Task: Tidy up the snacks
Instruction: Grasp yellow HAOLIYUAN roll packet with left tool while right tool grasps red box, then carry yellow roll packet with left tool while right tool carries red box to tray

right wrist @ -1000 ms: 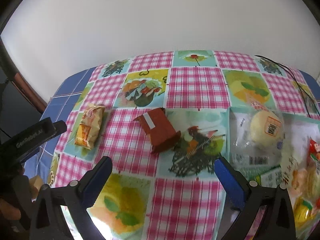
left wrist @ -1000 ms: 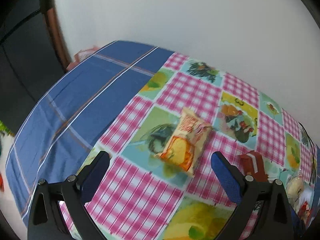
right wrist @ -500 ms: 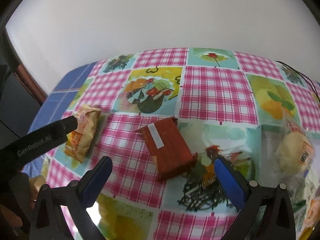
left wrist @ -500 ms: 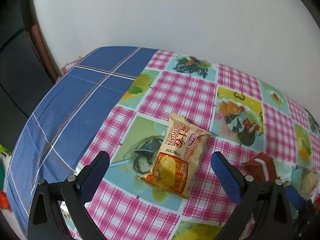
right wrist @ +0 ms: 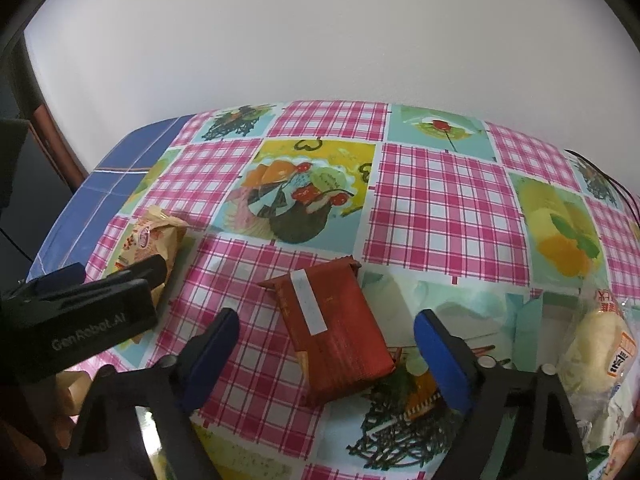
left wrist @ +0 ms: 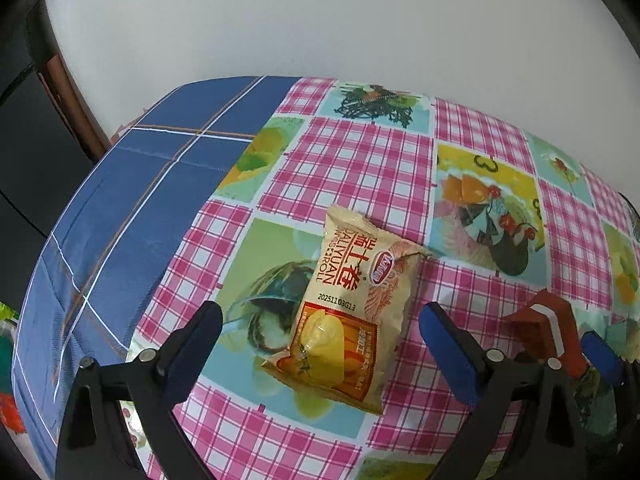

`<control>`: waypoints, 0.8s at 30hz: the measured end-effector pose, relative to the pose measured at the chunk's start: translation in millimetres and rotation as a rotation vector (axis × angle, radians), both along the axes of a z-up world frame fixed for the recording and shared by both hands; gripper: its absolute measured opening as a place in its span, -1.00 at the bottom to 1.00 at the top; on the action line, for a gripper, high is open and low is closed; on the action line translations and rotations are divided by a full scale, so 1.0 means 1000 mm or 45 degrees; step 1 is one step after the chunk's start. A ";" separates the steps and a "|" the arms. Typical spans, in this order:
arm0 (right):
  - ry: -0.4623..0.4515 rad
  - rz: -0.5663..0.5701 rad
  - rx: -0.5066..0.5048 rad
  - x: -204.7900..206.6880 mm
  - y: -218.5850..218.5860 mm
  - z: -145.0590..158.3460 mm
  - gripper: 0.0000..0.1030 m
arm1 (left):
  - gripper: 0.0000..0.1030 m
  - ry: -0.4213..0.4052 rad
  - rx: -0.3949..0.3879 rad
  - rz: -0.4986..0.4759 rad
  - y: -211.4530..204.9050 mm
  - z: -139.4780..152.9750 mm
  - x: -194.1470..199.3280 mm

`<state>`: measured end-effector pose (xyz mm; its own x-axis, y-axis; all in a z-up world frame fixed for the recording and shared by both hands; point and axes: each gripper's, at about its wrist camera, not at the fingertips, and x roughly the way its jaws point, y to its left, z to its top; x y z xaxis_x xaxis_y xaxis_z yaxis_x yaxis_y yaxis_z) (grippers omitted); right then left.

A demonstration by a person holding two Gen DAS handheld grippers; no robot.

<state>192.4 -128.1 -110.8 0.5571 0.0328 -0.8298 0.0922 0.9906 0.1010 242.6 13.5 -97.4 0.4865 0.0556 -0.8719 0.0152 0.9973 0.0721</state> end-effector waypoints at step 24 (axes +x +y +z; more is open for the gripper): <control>0.068 -0.029 0.031 -0.007 -0.009 0.003 -0.18 | -0.29 0.089 -0.044 -0.015 -0.007 0.004 -0.008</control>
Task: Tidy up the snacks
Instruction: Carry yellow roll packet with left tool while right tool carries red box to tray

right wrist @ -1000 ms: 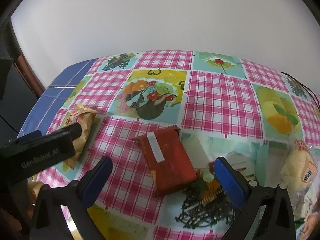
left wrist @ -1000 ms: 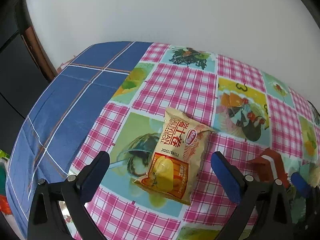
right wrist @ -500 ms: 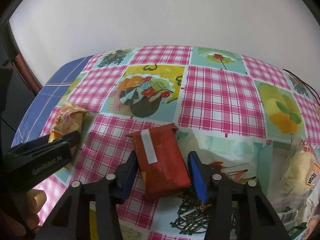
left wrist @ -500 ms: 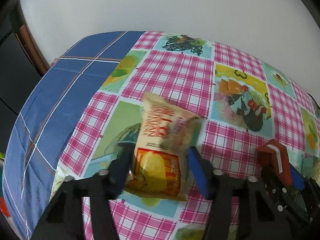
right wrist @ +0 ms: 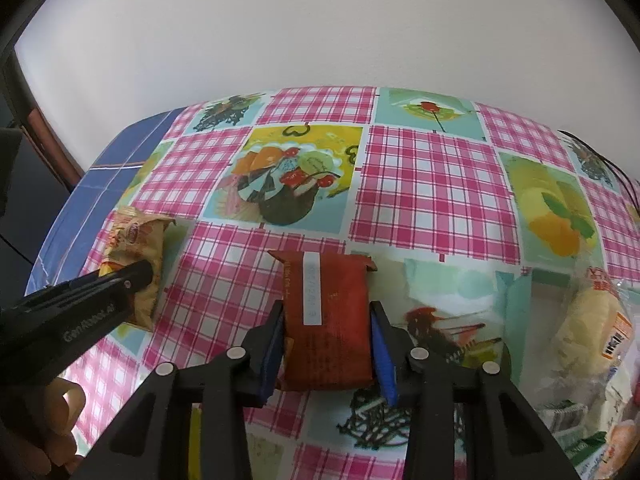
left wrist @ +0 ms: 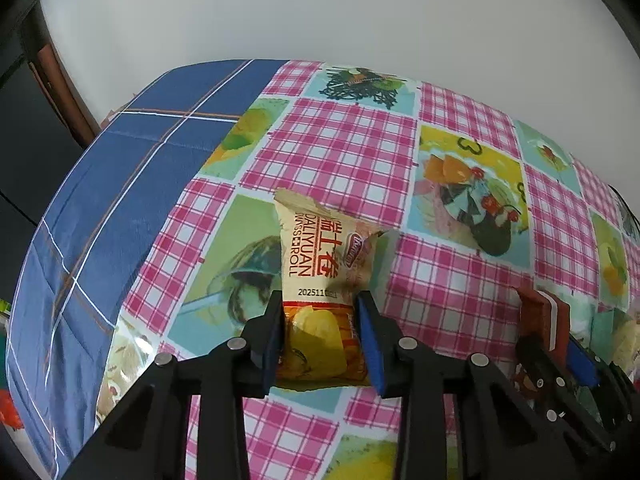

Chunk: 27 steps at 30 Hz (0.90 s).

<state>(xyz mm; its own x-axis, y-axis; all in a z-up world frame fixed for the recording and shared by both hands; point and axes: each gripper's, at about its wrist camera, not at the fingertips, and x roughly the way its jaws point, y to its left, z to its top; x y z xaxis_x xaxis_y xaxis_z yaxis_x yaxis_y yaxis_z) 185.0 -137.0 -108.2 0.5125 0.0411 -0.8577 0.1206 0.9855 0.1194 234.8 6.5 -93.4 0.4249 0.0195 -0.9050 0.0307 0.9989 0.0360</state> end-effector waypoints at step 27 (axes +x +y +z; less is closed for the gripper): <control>-0.072 -0.204 0.034 -0.096 -0.078 0.089 -0.18 | -0.31 -0.098 -0.130 -0.128 -0.091 0.099 -0.086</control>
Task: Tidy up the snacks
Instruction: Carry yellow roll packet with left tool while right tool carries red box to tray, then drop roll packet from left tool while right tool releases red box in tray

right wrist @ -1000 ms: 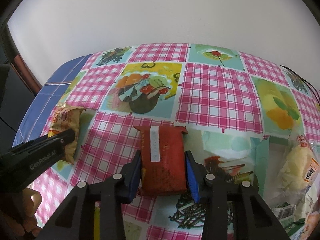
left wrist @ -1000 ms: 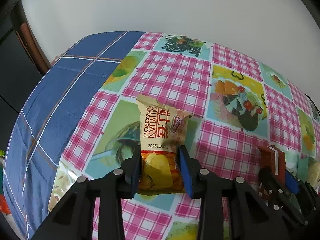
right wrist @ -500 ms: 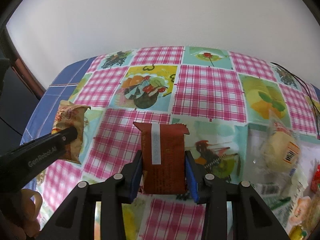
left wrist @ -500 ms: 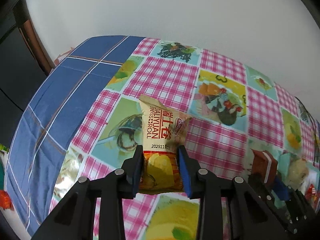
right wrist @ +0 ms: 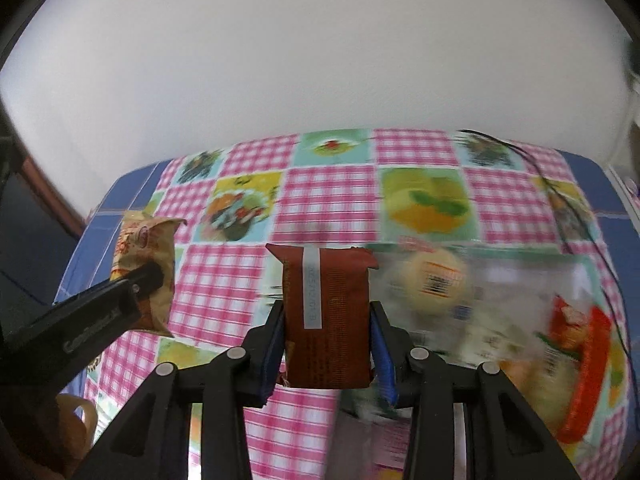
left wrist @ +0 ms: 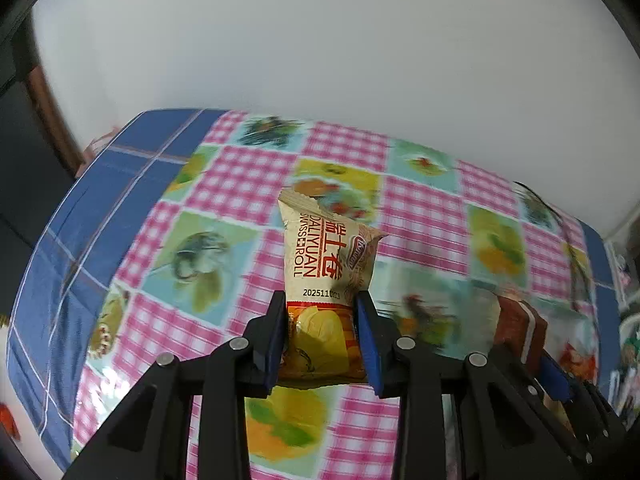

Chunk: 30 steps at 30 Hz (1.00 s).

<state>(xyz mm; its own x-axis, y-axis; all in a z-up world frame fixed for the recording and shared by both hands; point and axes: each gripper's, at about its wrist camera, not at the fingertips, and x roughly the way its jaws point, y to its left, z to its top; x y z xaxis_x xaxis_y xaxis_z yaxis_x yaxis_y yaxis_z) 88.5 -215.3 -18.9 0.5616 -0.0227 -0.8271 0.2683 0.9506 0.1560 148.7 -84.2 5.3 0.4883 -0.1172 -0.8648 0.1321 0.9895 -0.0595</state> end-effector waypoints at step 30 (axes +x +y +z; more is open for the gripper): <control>0.136 -0.201 0.065 -0.117 -0.083 -0.024 -0.17 | -0.21 0.284 -0.233 -0.391 -0.121 -0.028 -0.089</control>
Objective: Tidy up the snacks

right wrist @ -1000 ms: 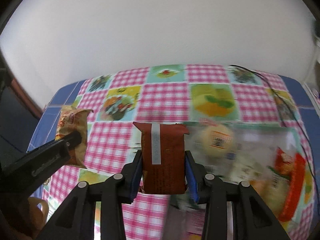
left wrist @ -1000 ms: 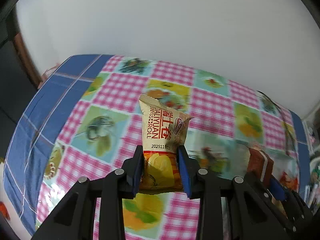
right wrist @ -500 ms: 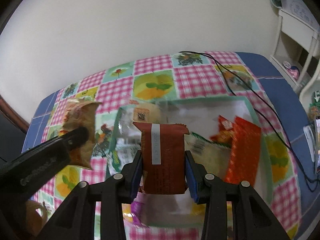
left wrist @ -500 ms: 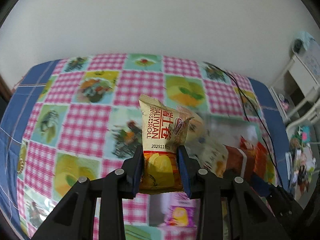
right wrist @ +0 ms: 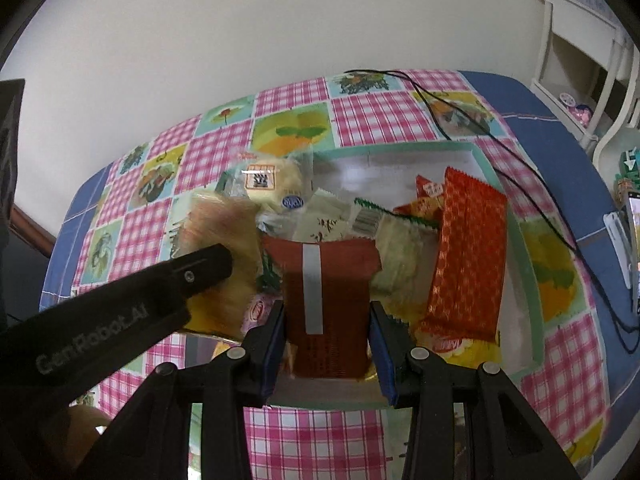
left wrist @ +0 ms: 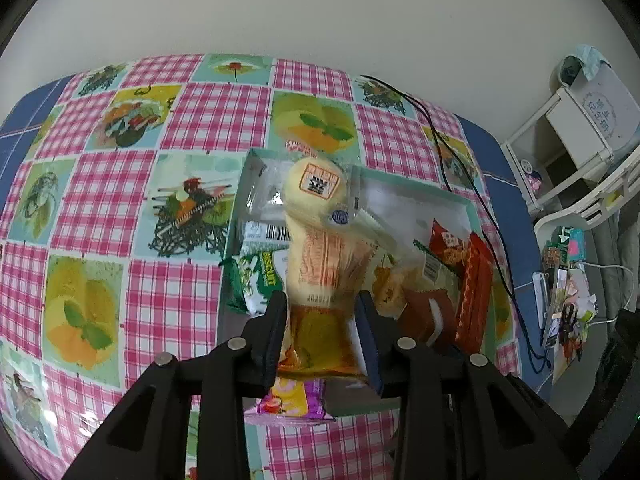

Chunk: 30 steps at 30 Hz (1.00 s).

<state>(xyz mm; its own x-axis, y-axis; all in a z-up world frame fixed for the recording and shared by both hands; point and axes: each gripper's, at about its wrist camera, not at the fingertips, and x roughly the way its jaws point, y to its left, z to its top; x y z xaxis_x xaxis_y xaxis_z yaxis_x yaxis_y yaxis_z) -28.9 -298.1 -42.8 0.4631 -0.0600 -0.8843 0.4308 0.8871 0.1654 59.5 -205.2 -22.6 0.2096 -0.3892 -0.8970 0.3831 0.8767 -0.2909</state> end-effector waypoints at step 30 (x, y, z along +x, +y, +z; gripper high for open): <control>-0.039 0.023 -0.030 -0.039 0.017 0.003 1.00 | 0.74 -0.324 0.588 0.201 0.089 -0.004 -0.049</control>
